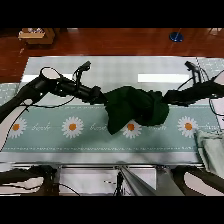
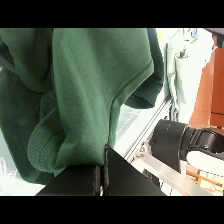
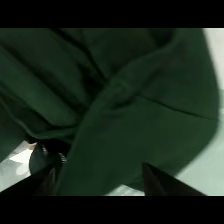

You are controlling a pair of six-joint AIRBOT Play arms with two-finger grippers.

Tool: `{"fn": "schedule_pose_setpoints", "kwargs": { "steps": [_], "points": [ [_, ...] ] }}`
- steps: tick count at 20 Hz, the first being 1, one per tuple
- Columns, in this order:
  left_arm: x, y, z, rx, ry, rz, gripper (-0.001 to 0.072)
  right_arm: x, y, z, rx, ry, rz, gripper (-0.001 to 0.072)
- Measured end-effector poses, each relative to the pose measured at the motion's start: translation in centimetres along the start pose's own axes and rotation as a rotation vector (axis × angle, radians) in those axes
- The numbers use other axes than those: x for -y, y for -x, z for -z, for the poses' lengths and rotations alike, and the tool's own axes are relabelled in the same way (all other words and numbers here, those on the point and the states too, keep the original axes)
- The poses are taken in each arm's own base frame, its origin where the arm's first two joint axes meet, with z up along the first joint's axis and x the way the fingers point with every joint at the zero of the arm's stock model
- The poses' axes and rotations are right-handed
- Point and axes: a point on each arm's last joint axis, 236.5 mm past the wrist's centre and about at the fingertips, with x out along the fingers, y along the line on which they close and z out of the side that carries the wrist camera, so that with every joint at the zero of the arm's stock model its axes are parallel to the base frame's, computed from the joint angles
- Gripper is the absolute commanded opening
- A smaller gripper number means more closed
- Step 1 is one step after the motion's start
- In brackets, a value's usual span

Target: Fold the shirts.

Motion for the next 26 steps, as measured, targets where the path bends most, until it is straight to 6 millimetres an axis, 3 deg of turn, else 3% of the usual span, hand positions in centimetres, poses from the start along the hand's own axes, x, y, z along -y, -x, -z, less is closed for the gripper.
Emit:
{"fn": "schedule_pose_setpoints", "kwargs": {
  "steps": [4,5,9,11,12,16,18,21,23,26],
  "points": [
    [0.1,0.1,0.0,0.001,-0.003,0.001,0.0020,-2.0,-3.9,0.7,-0.071,0.010,-0.038,0.0596],
    [0.1,0.1,0.0,0.000,-0.004,0.001,0.0020,-2.1,-4.6,0.9,-0.086,0.005,-0.033,0.0563],
    [0.2,0.1,0.1,-0.005,-0.005,0.004,0.0020,-0.9,-6.2,1.8,-0.134,-0.005,0.025,0.0257],
    [0.2,0.1,0.2,-0.006,-0.005,0.004,0.0020,0.2,-6.3,2.1,-0.153,0.006,0.071,0.0070],
    [0.2,0.2,0.2,-0.007,-0.004,0.005,0.0020,0.7,-6.3,2.4,-0.164,0.007,0.095,0.0025],
    [0.3,1.2,-0.5,0.020,-0.008,0.003,0.0019,1.9,-4.9,2.9,-0.182,0.048,0.168,0.0024],
    [1.0,2.4,-1.3,0.055,-0.033,0.003,0.0019,1.9,-3.1,2.0,-0.133,0.083,0.200,0.0023],
    [3.8,5.4,-3.2,0.139,-0.118,0.006,0.0019,0.7,1.9,-0.9,0.019,0.154,0.250,0.0023],
    [7.0,8.5,-4.6,0.217,-0.209,0.008,0.0018,-1.1,6.7,-3.2,0.163,0.206,0.274,0.0023],
    [14.5,15.7,-6.4,0.402,-0.413,-0.001,0.0018,-4.5,16.4,-6.0,0.428,0.287,0.315,0.0023]
  ]
}}
